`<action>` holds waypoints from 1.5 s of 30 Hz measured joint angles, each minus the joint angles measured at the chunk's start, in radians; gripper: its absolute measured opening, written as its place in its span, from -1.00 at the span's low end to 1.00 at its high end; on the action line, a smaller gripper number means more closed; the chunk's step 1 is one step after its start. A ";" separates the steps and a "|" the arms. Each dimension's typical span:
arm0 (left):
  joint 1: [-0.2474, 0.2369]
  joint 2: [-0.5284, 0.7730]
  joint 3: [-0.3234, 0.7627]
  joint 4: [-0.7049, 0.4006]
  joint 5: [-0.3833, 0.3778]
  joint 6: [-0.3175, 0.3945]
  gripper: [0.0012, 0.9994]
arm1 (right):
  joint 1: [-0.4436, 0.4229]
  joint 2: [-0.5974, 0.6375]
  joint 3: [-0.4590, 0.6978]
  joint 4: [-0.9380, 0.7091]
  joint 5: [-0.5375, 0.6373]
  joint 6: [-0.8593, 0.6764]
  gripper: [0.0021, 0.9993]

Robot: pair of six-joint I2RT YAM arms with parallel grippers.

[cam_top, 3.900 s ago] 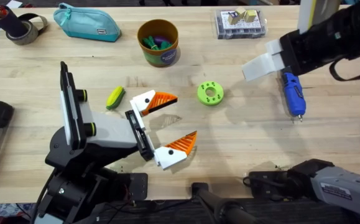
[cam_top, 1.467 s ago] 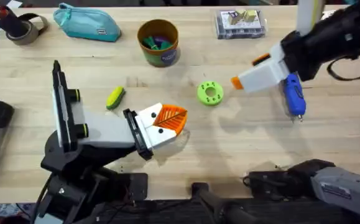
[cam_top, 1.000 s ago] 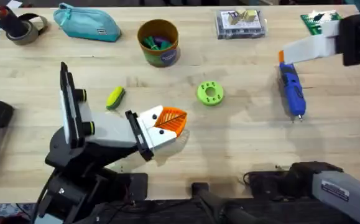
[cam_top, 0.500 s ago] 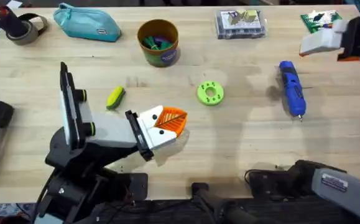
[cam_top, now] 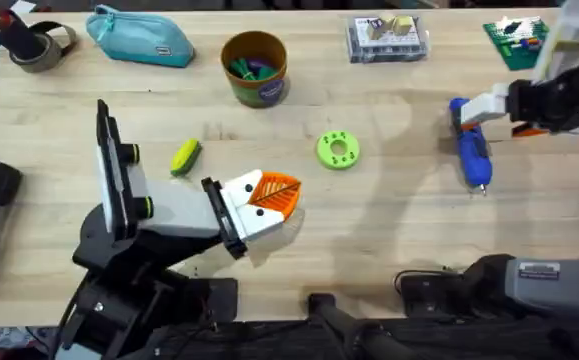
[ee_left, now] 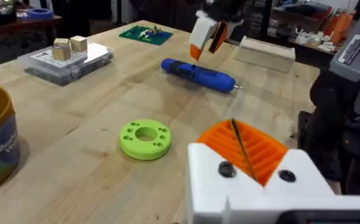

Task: Pick up the gripper from the table and insert it into the empty holder that is missing its gripper. Then pick up a screw, insert it into the mounting hole, and use the screwdriver to tighten it. Finally, clean up the table by picking up the vegetable and placing it into the bucket.

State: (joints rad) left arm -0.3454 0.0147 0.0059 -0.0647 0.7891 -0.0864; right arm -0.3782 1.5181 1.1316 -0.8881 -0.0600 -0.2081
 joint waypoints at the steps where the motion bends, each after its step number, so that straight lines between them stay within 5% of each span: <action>1: 0.000 0.000 0.000 0.000 0.000 0.000 -0.99 | 0.000 0.022 0.000 0.005 0.000 -0.006 0.98; 13: 0.000 0.000 0.000 0.000 0.000 0.000 -0.99 | 0.007 0.156 -0.002 0.146 0.000 -0.074 0.98; 21: 0.000 0.000 0.000 0.000 0.000 0.000 -0.99 | 0.093 0.214 -0.002 0.226 0.046 -0.109 0.98; 24: 0.000 0.000 0.000 0.000 0.000 0.000 -0.99 | 0.114 0.214 -0.002 0.237 0.060 -0.113 0.75; 34: 0.000 0.000 0.000 0.000 0.000 0.000 -0.99 | 0.092 0.251 0.004 0.223 0.068 -0.110 0.64; 38: 0.000 0.000 0.000 0.000 0.000 0.000 -0.99 | 0.093 0.251 0.004 0.223 0.071 -0.112 0.21; 42: 0.000 0.000 0.000 0.000 0.000 0.000 -0.99 | 0.093 0.257 0.004 0.229 0.084 -0.114 -0.84; 45: 0.000 0.000 0.000 0.000 0.000 0.000 -0.99 | 0.092 0.261 0.005 0.229 0.088 -0.113 -0.95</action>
State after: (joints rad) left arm -0.3454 0.0147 0.0059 -0.0650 0.7891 -0.0864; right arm -0.2863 1.7787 1.1370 -0.6590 0.0282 -0.3206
